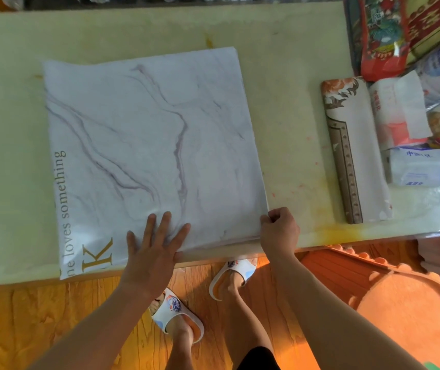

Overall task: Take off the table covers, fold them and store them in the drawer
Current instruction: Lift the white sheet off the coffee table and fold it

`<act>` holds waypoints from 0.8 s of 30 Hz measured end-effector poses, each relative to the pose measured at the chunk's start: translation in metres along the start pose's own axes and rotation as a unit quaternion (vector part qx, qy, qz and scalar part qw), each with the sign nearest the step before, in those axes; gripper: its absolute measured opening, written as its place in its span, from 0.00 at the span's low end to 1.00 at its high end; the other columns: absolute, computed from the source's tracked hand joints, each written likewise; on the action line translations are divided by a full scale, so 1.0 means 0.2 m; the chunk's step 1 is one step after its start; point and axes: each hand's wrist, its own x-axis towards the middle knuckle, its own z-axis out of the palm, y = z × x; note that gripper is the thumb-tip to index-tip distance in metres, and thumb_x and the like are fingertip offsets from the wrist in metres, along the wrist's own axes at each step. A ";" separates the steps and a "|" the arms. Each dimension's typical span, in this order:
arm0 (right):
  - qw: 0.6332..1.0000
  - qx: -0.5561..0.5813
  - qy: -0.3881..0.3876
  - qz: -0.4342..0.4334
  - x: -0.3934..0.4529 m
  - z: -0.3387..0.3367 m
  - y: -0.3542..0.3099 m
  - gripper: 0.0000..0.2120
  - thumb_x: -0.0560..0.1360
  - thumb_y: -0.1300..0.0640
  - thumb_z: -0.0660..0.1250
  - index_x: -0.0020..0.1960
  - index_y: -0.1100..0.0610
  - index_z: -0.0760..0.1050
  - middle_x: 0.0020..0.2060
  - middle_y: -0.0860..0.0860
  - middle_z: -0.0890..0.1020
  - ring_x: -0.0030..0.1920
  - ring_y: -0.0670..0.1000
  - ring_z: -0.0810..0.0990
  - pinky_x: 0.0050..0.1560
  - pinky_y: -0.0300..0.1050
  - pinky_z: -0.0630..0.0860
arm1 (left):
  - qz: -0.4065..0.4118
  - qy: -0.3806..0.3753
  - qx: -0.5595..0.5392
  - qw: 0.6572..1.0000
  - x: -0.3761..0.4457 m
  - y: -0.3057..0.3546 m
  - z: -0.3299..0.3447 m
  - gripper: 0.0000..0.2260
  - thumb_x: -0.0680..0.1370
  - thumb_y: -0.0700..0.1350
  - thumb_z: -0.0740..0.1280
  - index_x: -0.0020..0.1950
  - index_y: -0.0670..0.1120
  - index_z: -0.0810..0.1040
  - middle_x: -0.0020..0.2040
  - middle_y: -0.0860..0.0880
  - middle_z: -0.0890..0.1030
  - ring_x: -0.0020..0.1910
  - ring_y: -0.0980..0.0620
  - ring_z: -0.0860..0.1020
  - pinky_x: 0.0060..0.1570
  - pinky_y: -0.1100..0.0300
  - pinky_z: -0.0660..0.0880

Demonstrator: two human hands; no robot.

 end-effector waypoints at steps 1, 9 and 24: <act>1.000 -0.001 0.000 -0.002 0.00 0.00 0.00 0.04 0.76 0.63 0.66 0.44 0.55 0.74 0.40 0.50 0.78 0.41 0.52 0.75 0.37 0.46 0.71 | -0.001 -0.001 0.001 1.000 0.00 0.00 0.01 0.37 0.81 0.53 0.66 0.83 0.58 0.48 0.84 0.42 0.47 0.82 0.35 0.45 0.66 0.25 0.61; 1.000 0.007 -0.004 -0.002 0.00 -0.01 -0.01 0.03 0.76 0.63 0.66 0.46 0.57 0.74 0.42 0.52 0.78 0.40 0.50 0.73 0.35 0.43 0.70 | 0.002 -0.005 -0.003 1.000 0.00 0.01 0.01 0.35 0.81 0.53 0.63 0.83 0.58 0.48 0.84 0.42 0.47 0.82 0.35 0.45 0.66 0.24 0.59; 0.804 -0.279 -0.081 -0.518 -0.32 0.46 -0.11 0.19 0.83 0.54 0.57 0.72 0.58 0.68 0.75 0.59 0.65 0.78 0.59 0.55 0.79 0.58 0.54 | -0.010 0.028 -0.006 1.000 0.03 0.06 0.09 0.46 0.72 0.77 0.43 0.83 0.53 0.39 0.83 0.41 0.38 0.80 0.34 0.38 0.69 0.21 0.46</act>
